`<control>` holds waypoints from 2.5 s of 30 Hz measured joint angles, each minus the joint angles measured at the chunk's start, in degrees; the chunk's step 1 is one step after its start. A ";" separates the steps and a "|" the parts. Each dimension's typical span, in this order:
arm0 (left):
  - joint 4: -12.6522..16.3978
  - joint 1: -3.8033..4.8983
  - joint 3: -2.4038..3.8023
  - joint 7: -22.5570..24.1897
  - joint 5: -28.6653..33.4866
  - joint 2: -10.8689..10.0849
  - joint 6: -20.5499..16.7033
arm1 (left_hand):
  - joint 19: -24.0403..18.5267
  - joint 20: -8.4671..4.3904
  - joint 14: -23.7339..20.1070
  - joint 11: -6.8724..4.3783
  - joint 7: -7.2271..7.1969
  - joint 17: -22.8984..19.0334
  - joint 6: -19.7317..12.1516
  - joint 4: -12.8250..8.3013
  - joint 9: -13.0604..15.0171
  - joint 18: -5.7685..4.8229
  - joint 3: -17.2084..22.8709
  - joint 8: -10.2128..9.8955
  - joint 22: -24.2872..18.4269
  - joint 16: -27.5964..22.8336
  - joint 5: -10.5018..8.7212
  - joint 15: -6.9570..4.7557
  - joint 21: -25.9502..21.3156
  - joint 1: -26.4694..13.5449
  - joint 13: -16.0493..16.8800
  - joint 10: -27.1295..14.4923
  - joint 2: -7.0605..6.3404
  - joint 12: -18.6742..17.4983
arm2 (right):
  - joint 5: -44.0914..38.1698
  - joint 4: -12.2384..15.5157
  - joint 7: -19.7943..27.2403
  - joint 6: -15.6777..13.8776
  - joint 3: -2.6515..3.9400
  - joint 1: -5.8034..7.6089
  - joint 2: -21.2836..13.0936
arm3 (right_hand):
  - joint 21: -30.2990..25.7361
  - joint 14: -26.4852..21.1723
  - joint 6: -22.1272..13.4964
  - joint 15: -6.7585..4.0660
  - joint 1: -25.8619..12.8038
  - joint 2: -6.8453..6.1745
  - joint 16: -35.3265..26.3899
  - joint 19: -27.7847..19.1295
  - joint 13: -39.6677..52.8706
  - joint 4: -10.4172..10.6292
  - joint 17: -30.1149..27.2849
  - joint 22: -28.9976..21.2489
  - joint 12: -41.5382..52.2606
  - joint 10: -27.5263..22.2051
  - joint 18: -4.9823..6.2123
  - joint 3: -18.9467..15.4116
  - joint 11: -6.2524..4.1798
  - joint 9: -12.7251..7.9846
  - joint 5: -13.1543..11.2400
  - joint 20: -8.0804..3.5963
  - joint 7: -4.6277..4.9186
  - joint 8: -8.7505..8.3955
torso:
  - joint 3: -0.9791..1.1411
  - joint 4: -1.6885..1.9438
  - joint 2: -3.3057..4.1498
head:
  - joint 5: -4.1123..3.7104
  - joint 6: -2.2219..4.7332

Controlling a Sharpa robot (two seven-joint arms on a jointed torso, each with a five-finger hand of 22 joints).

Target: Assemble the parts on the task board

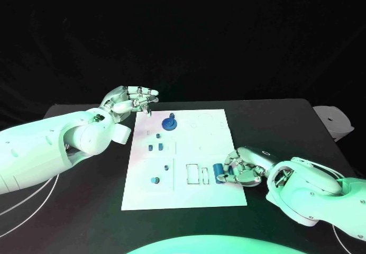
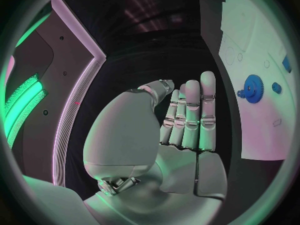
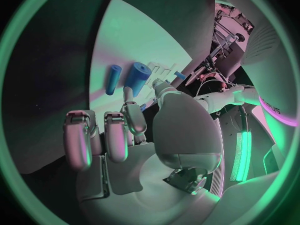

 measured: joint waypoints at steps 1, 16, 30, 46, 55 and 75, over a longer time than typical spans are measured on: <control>0.01 0.00 0.00 0.00 0.00 -0.04 0.00 | 0.00 0.00 0.00 0.00 0.00 0.00 0.00 0.00 0.00 0.00 0.00 0.00 0.00 0.00 0.00 0.00 0.00 0.00 0.00 0.00 0.00 0.00 | -0.36 -0.18 -0.34 -0.02 0.00 -0.11 0.28 | 0.00 0.00 0.00 0.00 -0.12 0.12 0.00 0.00 0.09 -0.01 0.00 0.00 0.00 0.00 0.00 -0.31 0.00 0.00 0.00 0.00 0.00 0.15 | -0.01 0.00 0.00 | 0.03 -0.08; 0.20 0.00 -0.01 -0.05 0.00 -0.23 0.07 | 0.00 0.00 0.00 0.00 0.00 -0.05 0.00 0.00 0.01 0.00 0.00 0.00 0.00 0.00 0.00 0.00 0.00 -0.17 -0.01 0.00 0.17 0.00 | -3.50 -3.25 -3.16 -0.32 0.01 -1.32 3.89 | 0.00 0.00 0.00 0.00 -0.52 0.53 0.00 0.00 0.31 0.08 -0.01 -0.01 0.22 -0.01 0.00 -0.69 0.00 0.23 0.35 0.00 0.00 0.47 | 0.09 -0.09 0.03 | 0.51 -0.53; 0.31 0.00 -0.01 -0.25 0.00 -0.34 0.32 | 0.00 0.00 0.00 0.22 0.00 -0.04 0.00 0.00 0.01 0.00 0.00 0.00 -0.01 0.00 0.00 0.00 0.00 -0.31 -0.01 -0.21 0.31 0.00 | -5.74 -4.30 -4.76 -1.22 0.36 -2.15 6.34 | 0.26 0.01 0.53 -0.40 3.22 2.24 0.00 0.20 1.64 -0.43 -0.02 -0.03 1.23 0.51 0.00 -1.62 -0.52 0.62 1.33 -0.19 -0.07 1.77 | 0.06 -0.13 -0.04 | 0.60 -0.91; 0.32 0.00 -0.01 -0.56 0.00 -0.29 0.54 | 0.00 0.00 0.00 0.21 0.00 -0.09 0.00 0.00 -0.05 0.00 0.00 0.00 -0.01 0.00 0.00 0.00 0.00 -0.57 -0.01 -0.21 0.05 0.00 | -5.89 -0.59 -6.11 -6.47 0.21 -1.97 4.35 | 2.22 -0.08 1.07 -1.34 9.02 1.56 0.22 -0.02 2.06 -1.84 -0.03 -0.04 3.10 1.84 0.01 7.44 -1.84 -0.42 1.37 -1.09 -0.02 1.58 | -0.01 -0.12 -0.12 | 0.49 -0.71; 0.31 0.00 -0.02 -0.61 0.00 -0.15 0.61 | 0.00 0.00 0.00 0.21 0.00 -0.09 0.00 0.00 -0.04 0.00 0.00 0.00 -0.01 0.00 0.00 0.00 0.00 -0.56 -0.01 -0.21 0.05 0.00 | -3.12 1.37 -6.17 -10.09 0.42 -0.64 4.30 | 2.49 0.11 1.20 -1.53 8.99 1.60 0.22 0.10 2.05 -1.74 -0.03 -0.04 3.55 2.21 0.01 7.65 -1.89 -0.45 1.49 -1.34 0.25 1.57 | -0.01 -0.08 -0.08 | 0.37 -0.66; 0.38 0.00 -0.02 -0.70 0.00 0.13 0.78 | 0.00 0.00 0.00 0.21 0.00 -0.08 0.00 0.00 -0.04 0.00 0.00 0.00 -0.01 0.00 0.00 0.00 0.00 -0.56 -0.01 -0.21 0.05 0.00 | 4.93 -0.73 -4.96 -5.82 0.29 -1.27 10.53 | 2.51 0.11 2.01 -1.53 -2.60 3.00 0.45 0.10 2.04 -0.09 0.01 -0.01 3.55 2.85 0.00 9.53 -2.12 0.56 3.90 -1.33 1.10 2.90 | 0.02 -0.08 -0.01 | 0.71 -1.20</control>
